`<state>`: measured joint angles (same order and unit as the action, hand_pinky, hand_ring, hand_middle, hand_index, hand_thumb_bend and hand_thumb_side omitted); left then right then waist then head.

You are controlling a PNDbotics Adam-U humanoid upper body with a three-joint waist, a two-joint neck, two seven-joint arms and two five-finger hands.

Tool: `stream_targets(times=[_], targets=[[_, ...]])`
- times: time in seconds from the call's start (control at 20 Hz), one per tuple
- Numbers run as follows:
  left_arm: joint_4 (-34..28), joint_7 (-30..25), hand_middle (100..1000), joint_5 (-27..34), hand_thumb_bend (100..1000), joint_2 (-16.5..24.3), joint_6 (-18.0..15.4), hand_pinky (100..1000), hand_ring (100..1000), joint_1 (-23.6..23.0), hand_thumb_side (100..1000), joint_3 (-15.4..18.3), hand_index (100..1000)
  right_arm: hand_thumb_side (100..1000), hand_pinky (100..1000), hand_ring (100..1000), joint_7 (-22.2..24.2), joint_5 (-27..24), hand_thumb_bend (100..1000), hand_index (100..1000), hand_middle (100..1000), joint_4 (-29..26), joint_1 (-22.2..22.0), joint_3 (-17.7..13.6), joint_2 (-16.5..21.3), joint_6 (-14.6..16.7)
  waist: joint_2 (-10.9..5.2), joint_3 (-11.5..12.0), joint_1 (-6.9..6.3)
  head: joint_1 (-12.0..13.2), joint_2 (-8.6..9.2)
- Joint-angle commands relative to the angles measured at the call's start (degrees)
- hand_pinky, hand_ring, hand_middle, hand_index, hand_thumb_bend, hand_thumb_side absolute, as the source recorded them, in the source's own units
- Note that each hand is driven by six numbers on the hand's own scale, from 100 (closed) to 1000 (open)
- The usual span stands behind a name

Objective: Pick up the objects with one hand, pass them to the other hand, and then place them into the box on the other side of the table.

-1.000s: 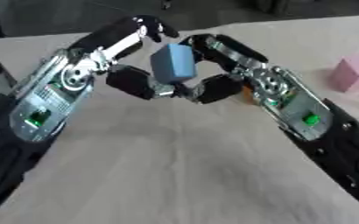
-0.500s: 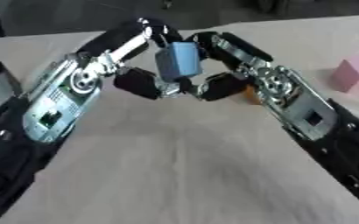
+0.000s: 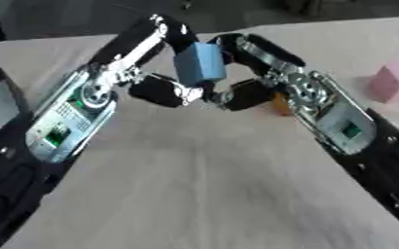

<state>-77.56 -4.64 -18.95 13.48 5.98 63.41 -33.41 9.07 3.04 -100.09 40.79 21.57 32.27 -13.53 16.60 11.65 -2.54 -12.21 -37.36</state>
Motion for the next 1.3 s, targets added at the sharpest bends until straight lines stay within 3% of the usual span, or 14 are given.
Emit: stream_targets(times=[0.05, 0.2, 0.35, 0.6, 0.95, 1.3], targets=[[-1.43, 0.26, 490, -0.71, 100, 1.27, 0.92, 818, 558, 1.12, 129, 0.84, 507, 100, 811, 808, 1.36, 0.85, 100, 628, 540, -0.53, 0.36, 0.28, 0.1, 0.23, -0.99, -0.11, 0.15, 0.15, 0.57], [-1.27, -0.39, 470, -1.06, 100, 1.37, 1.19, 813, 543, 0.96, 100, 0.85, 487, 100, 842, 885, 2.94, 1.99, 100, 788, 671, -0.34, 0.24, 0.21, 0.11, 0.96, -1.03, -0.21, 0.15, 0.22, 0.52], [-1.37, -1.49, 464, -1.32, 100, 1.9, 1.4, 805, 534, 0.84, 100, 0.7, 483, 159, 868, 941, 4.83, 3.54, 100, 850, 744, 0.2, 0.07, -0.12, 0.03, 1.72, -1.09, -0.25, 0.08, -0.05, 0.43], [-2.11, -3.77, 469, -1.65, 100, 3.24, 1.98, 797, 532, 0.76, 100, 0.45, 497, 267, 892, 975, 5.71, 6.56, 100, 874, 769, 1.23, -0.13, -0.54, 0.11, 1.19, -1.2, -0.28, -0.08, -0.48, 0.24], [-3.34, -6.63, 467, -2.29, 136, 5.42, 2.77, 788, 529, 0.2, 100, 0.73, 502, 288, 900, 984, 5.37, 11.07, 100, 893, 784, 2.23, -0.44, -0.96, 0.17, -1.35, -1.23, -0.17, -0.23, -1.22, 0.29], [-3.05, -8.56, 466, -2.79, 107, 7.9, 4.67, 791, 528, -1.04, 100, 3.97, 503, 258, 899, 982, 6.46, 12.03, 100, 892, 785, 1.95, -0.23, -0.86, 0.62, -1.83, -1.25, 0.05, -0.31, -1.6, 0.32]])
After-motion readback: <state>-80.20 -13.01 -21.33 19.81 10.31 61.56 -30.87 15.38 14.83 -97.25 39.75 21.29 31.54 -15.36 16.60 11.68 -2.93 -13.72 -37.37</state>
